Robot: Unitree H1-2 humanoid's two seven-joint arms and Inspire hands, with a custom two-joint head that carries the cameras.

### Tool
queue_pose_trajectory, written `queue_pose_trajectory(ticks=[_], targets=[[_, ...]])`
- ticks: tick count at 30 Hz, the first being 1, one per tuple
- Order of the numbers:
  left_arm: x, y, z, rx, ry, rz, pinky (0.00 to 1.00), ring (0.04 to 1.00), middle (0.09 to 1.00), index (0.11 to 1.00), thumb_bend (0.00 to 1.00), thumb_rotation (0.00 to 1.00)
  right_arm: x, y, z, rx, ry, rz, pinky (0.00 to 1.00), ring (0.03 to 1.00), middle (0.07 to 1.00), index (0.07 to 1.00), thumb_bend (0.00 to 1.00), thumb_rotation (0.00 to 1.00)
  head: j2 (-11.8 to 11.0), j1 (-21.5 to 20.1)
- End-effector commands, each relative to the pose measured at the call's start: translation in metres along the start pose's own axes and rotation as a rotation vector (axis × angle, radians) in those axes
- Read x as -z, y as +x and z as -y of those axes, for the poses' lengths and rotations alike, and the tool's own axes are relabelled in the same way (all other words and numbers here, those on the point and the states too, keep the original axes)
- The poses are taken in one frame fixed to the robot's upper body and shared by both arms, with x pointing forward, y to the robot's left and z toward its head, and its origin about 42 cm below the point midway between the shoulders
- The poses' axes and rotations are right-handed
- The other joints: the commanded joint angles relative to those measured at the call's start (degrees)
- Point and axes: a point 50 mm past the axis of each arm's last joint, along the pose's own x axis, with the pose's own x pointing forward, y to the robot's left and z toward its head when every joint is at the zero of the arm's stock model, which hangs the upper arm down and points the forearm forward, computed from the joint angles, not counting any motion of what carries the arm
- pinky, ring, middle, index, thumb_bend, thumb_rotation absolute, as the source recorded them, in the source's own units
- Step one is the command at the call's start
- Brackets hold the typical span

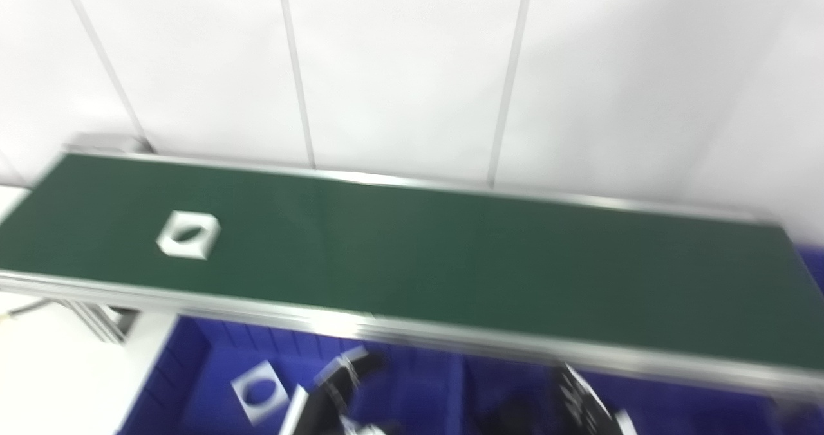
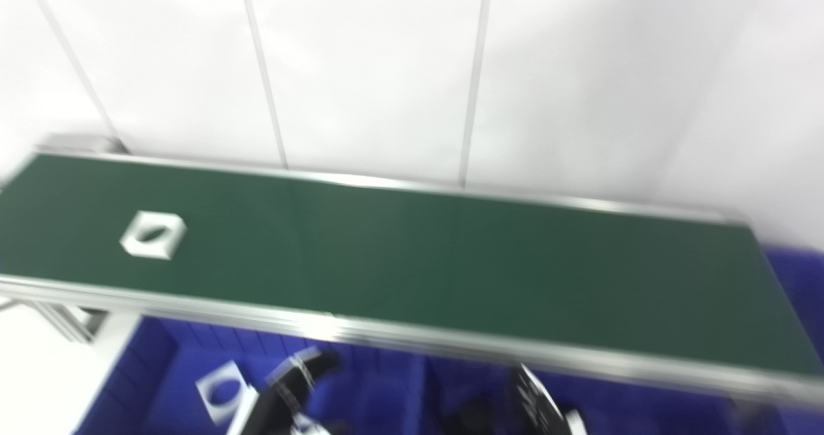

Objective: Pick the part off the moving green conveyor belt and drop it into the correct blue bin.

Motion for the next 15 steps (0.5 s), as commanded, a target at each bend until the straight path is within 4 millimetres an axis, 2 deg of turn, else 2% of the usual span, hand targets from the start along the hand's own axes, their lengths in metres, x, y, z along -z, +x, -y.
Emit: queue_pose_trajectory(ticks=[1,10,15], targets=[[-0.008,0.007,0.008,0.003,0.011,0.069,0.89,0.793,0.775,0.725,0.69,0.0,-0.008,0.004,0.005,0.0,0.025,0.073,0.77,0.832,0.873,0.897,0.68,0.17,-0.47,0.89],[-0.011,0.01,0.006,-0.003,0.011,0.054,0.84,0.777,0.775,0.728,0.71,0.0,-0.002,0.005,0.009,-0.002,0.031,0.052,0.79,0.855,0.892,0.908,0.66,0.16,-1.4,2.84],[-0.028,0.01,-0.005,-0.047,0.017,0.086,0.78,0.749,0.784,0.741,0.7,0.0,-0.002,0.004,0.011,-0.006,0.037,0.052,0.79,0.862,0.9,0.916,0.66,0.16,-0.71,3.76]])
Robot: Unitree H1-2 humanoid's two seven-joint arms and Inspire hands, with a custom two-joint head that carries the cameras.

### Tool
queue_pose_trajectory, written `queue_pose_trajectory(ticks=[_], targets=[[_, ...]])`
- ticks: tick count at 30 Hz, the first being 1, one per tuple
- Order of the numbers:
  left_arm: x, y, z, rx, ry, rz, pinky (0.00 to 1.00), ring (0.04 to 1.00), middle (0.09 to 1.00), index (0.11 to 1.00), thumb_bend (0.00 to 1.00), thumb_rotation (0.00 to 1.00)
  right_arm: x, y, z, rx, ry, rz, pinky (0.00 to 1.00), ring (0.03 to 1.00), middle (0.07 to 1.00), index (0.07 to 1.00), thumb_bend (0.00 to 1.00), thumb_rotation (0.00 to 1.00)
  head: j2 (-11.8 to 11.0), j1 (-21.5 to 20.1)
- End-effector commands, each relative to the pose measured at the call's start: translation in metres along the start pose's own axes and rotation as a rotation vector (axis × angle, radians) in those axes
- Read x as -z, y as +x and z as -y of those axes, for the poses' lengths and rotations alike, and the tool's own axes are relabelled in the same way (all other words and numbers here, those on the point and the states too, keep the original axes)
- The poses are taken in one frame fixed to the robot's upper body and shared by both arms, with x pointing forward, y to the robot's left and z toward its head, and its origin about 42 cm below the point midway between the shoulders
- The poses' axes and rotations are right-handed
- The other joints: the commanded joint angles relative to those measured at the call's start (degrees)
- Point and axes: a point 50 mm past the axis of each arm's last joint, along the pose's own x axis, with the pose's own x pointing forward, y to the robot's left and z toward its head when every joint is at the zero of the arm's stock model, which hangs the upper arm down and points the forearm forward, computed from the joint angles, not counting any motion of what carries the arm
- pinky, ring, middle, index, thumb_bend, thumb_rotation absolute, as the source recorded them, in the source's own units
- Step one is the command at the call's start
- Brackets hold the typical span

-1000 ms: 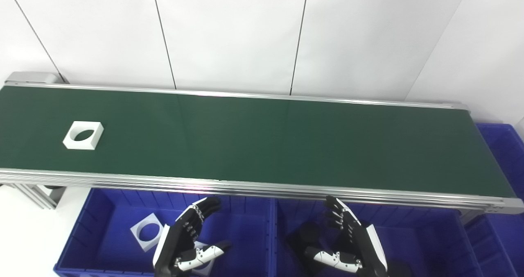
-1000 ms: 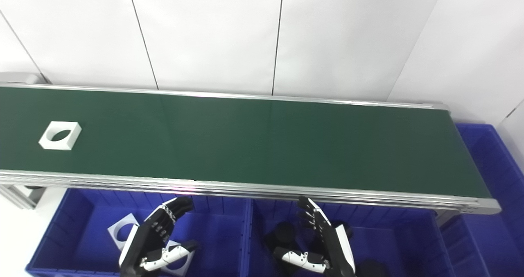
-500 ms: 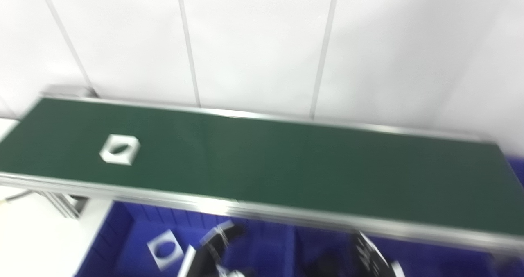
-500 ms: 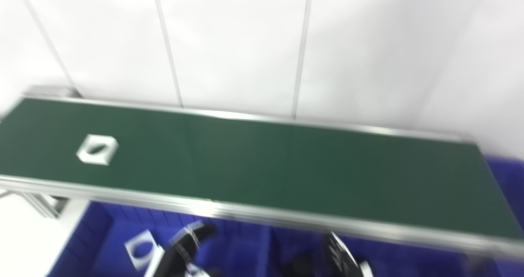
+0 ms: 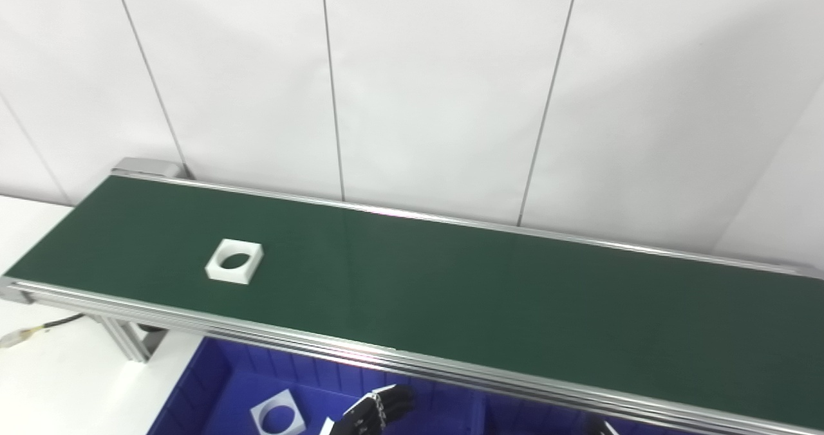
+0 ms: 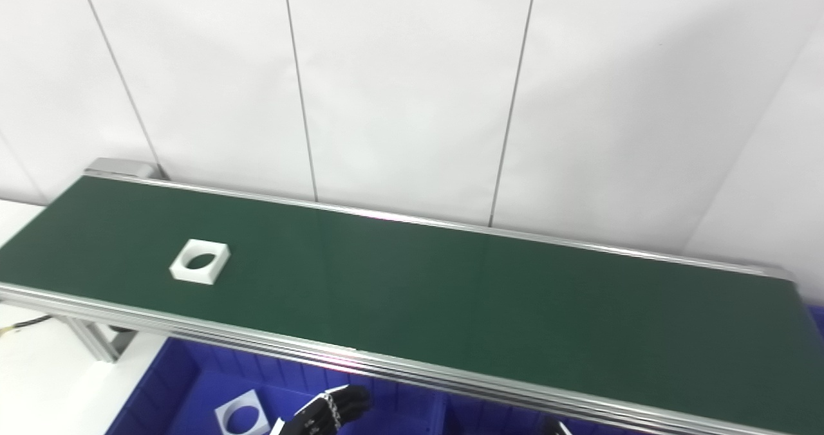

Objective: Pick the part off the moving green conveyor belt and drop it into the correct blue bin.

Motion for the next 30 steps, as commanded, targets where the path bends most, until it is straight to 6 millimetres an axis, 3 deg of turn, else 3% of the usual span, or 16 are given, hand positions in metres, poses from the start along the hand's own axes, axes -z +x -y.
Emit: queue_pose_trajectory(ticks=[1,9,20,26,30], targets=[[-0.017,0.007,-0.004,-0.015,0.004,0.066,0.78,0.754,0.789,0.749,0.68,0.0,-0.01,0.004,0.002,0.002,0.01,0.082,0.8,0.865,0.902,0.916,0.66,0.17,0.09,-0.01],[-0.055,0.01,-0.017,-0.007,0.018,0.173,0.79,0.766,0.792,0.751,0.64,0.0,-0.011,0.004,-0.001,-0.004,0.0,0.087,0.79,0.861,0.899,0.916,0.64,0.17,1.17,0.62],[-0.133,0.028,-0.052,0.046,-0.077,0.383,0.74,0.736,0.775,0.751,0.64,0.0,-0.011,0.005,-0.005,-0.012,-0.006,0.086,0.8,0.863,0.902,0.919,0.64,0.19,1.55,0.78],[-0.161,0.048,-0.067,0.072,0.041,0.47,0.74,0.722,0.766,0.756,0.61,0.0,-0.012,0.009,-0.008,-0.024,-0.008,0.093,0.81,0.864,0.897,0.914,0.63,0.16,1.59,0.71],[-0.173,0.069,-0.081,0.041,0.228,0.482,0.72,0.723,0.749,0.742,0.62,0.0,-0.012,0.011,-0.008,-0.028,-0.008,0.092,0.81,0.867,0.898,0.917,0.63,0.15,1.35,0.79]])
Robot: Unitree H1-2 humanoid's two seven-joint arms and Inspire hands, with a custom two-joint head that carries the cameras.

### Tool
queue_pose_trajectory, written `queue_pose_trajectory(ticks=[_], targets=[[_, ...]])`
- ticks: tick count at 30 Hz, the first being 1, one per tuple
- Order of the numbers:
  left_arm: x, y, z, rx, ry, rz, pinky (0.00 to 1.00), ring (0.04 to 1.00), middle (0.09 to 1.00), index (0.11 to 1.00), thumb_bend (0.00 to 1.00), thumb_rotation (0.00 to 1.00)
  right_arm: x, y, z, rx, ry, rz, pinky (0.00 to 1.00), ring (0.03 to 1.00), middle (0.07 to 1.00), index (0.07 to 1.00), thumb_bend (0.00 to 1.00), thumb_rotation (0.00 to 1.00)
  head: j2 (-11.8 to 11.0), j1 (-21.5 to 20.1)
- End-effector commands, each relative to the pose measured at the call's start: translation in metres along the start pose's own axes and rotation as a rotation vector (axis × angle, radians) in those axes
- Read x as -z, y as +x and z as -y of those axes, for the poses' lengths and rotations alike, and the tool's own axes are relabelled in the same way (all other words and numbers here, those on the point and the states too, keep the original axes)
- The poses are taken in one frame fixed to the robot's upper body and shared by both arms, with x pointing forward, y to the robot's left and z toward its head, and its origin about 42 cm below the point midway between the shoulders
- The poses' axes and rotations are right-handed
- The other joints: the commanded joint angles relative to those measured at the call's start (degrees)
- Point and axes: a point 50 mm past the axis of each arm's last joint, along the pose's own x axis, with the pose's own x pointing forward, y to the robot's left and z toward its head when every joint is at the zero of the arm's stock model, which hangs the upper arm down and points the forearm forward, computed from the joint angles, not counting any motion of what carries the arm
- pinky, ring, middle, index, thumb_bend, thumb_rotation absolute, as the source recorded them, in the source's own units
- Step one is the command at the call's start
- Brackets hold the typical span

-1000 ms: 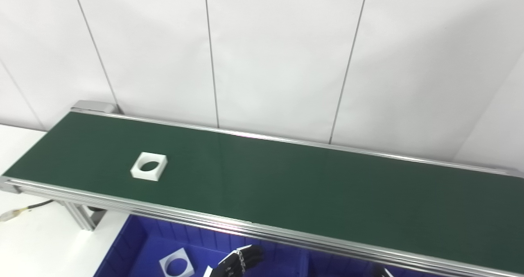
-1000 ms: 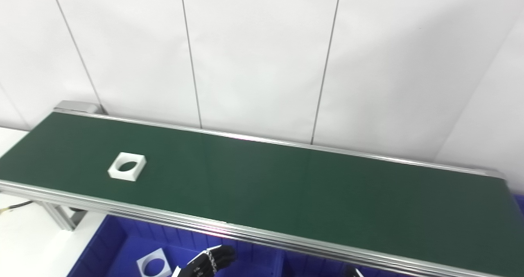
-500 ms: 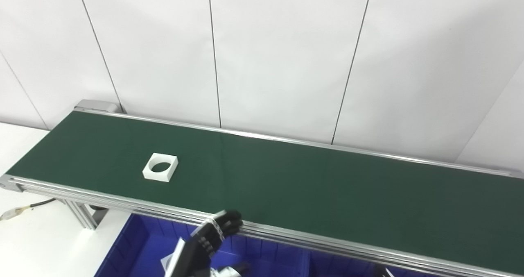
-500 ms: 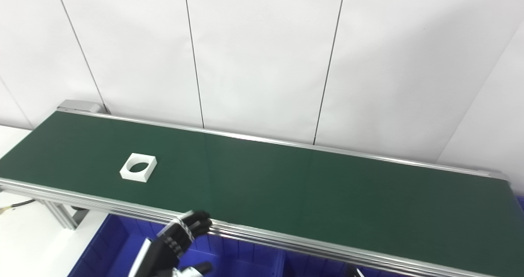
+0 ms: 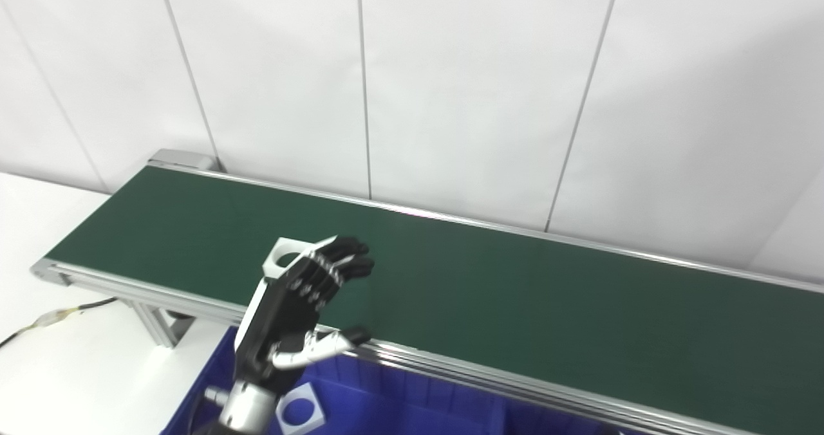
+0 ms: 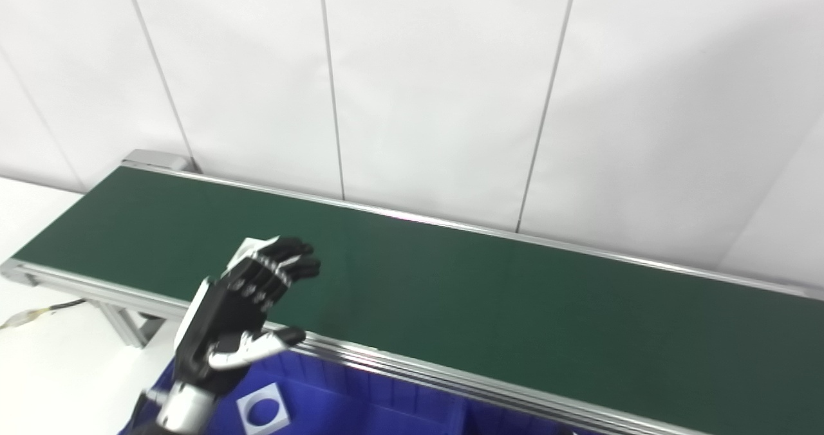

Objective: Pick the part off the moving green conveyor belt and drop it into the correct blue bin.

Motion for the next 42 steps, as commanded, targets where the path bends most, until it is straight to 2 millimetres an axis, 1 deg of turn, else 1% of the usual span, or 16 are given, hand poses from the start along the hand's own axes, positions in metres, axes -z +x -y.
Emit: queue_pose_trajectory(ticks=[1,4,10,14,16,19,22,25,28,31,32,34,36,37,39,42], targets=[[-0.005,0.02,-0.009,0.008,0.097,0.052,0.72,0.726,0.748,0.74,0.63,0.0,-0.01,0.008,0.0,-0.006,0.006,0.083,0.81,0.867,0.899,0.918,0.63,0.15,0.01,-0.18],[0.001,0.033,-0.019,0.019,0.178,0.028,0.74,0.752,0.769,0.754,0.63,0.0,-0.01,0.009,0.0,-0.009,0.006,0.084,0.82,0.862,0.893,0.916,0.63,0.15,0.1,-0.45],[0.002,0.058,-0.039,0.053,0.295,0.006,0.76,0.768,0.804,0.799,0.64,0.0,-0.011,0.01,0.002,-0.017,-0.012,0.087,0.82,0.86,0.892,0.917,0.63,0.15,-0.07,-1.15],[0.001,0.075,-0.052,0.107,0.391,0.004,0.81,0.81,0.835,0.837,0.65,0.0,-0.012,0.012,0.004,-0.02,-0.018,0.094,0.81,0.865,0.897,0.921,0.63,0.14,-0.03,-1.44],[0.0,0.087,-0.06,0.13,0.443,0.002,0.78,0.814,0.84,0.852,0.65,0.0,-0.013,0.013,0.005,-0.018,-0.02,0.096,0.81,0.864,0.895,0.917,0.63,0.13,-0.08,-1.56],[-0.001,0.104,-0.069,0.14,0.48,-0.016,0.75,0.805,0.825,0.837,0.69,0.0,-0.014,0.013,0.007,-0.009,-0.027,0.1,0.8,0.864,0.897,0.918,0.63,0.15,0.01,-1.99],[0.004,0.117,-0.076,0.168,0.523,-0.048,0.73,0.801,0.819,0.828,0.72,0.0,-0.013,0.013,0.009,0.0,-0.027,0.099,0.79,0.855,0.893,0.913,0.64,0.17,0.18,-2.55],[0.008,0.127,-0.083,0.212,0.588,-0.081,0.73,0.806,0.828,0.837,0.72,0.0,-0.013,0.013,0.011,0.004,-0.016,0.097,0.79,0.855,0.893,0.91,0.65,0.18,0.23,-2.78],[0.009,0.138,-0.09,0.291,0.71,-0.087,0.72,0.8,0.829,0.846,0.72,0.0,-0.013,0.011,0.011,0.006,-0.016,0.096,0.79,0.856,0.894,0.911,0.66,0.18,0.37,-3.35],[0.009,0.145,-0.093,0.346,0.777,-0.084,0.71,0.783,0.816,0.831,0.77,0.0,-0.012,0.009,0.011,0.007,-0.015,0.093,0.79,0.852,0.892,0.906,0.67,0.18,0.19,-3.78],[0.01,0.147,-0.094,0.369,0.808,-0.096,0.71,0.783,0.816,0.831,0.77,0.0,-0.012,0.008,0.011,0.005,-0.015,0.091,0.79,0.852,0.892,0.906,0.67,0.18,0.15,-3.99],[0.01,0.151,-0.095,0.41,0.865,-0.122,0.73,0.8,0.824,0.835,0.78,0.0,-0.011,0.008,0.01,0.003,-0.015,0.089,0.78,0.843,0.889,0.905,0.67,0.19,0.16,-4.17],[0.011,0.155,-0.096,0.454,0.939,-0.15,0.72,0.812,0.838,0.831,0.81,0.0,-0.012,0.007,0.009,0.0,-0.019,0.09,0.77,0.831,0.88,0.898,0.68,0.18,0.21,-4.45],[0.011,0.157,-0.097,0.472,0.974,-0.162,0.77,0.831,0.852,0.836,0.82,0.03,-0.012,0.007,0.009,-0.001,-0.023,0.09,0.77,0.833,0.879,0.898,0.68,0.18,0.22,-4.5],[0.013,0.16,-0.097,0.511,1.033,-0.166,0.92,0.853,0.857,0.834,0.84,0.05,-0.012,0.007,0.009,-0.003,-0.025,0.091,0.77,0.838,0.88,0.9,0.68,0.17,0.25,-4.78],[0.015,0.162,-0.096,0.539,1.081,-0.167,0.96,0.858,0.855,0.833,0.84,0.06,-0.012,0.006,0.009,-0.002,-0.026,0.092,0.77,0.838,0.88,0.901,0.67,0.17,0.2,-5.03]])
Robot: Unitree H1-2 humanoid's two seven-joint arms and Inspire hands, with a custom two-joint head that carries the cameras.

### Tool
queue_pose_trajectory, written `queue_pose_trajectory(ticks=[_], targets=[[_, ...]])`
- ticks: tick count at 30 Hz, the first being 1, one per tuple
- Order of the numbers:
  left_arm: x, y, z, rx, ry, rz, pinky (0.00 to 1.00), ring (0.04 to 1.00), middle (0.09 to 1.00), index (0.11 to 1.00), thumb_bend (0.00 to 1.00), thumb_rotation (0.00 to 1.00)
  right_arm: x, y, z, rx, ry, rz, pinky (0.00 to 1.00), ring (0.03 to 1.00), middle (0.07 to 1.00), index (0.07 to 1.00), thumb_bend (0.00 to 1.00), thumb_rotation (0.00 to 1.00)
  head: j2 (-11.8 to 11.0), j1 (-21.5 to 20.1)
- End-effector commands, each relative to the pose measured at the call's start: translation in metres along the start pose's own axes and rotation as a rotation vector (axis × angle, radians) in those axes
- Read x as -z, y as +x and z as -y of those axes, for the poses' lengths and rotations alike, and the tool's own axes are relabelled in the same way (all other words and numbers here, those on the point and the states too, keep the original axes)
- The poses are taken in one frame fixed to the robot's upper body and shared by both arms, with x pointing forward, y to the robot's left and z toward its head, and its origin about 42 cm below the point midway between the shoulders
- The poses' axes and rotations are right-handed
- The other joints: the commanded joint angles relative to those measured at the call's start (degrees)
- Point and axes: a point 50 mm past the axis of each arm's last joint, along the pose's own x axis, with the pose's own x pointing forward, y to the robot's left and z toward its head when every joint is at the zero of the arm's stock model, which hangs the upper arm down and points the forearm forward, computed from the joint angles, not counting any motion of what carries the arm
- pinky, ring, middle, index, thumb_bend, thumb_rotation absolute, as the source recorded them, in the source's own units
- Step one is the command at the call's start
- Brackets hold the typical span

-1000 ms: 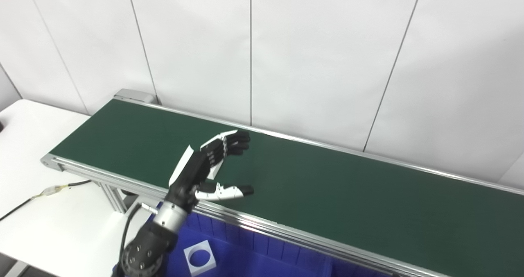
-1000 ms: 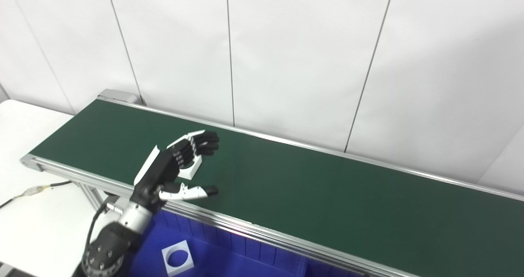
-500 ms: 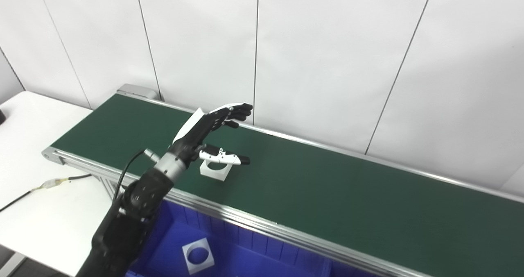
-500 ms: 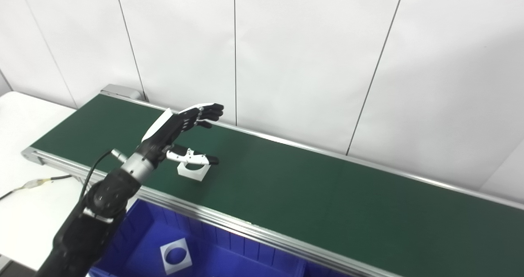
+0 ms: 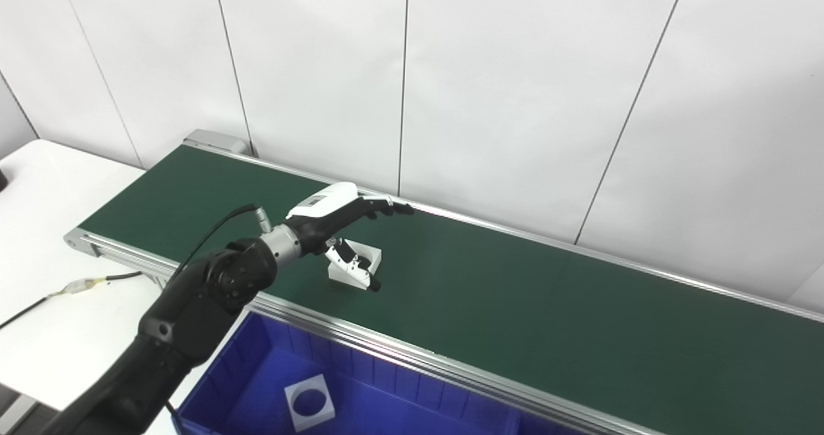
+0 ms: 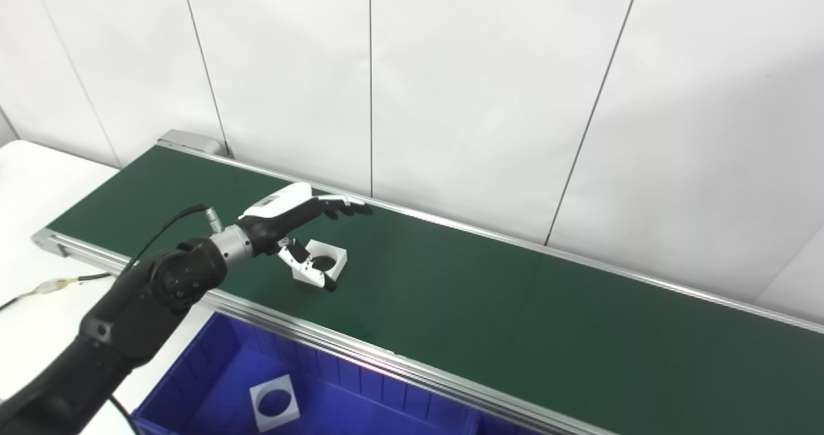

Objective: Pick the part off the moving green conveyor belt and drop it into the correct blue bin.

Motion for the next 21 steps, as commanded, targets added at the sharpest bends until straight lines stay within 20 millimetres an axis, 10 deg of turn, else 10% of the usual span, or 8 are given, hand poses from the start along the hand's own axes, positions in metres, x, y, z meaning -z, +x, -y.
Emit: queue_pose_trajectory(ticks=[1,21], targets=[[-0.005,0.009,-0.031,-0.037,0.116,0.034,0.96,0.865,0.855,0.832,0.86,0.08,-0.011,0.003,0.004,0.004,-0.006,0.086,0.77,0.838,0.879,0.898,0.68,0.17,0.02,0.07],[-0.006,0.052,-0.014,0.012,0.33,0.027,1.0,0.949,0.876,0.838,0.99,0.16,-0.011,-0.001,0.002,0.017,0.004,0.082,0.75,0.827,0.871,0.885,0.71,0.18,0.25,-2.17]])
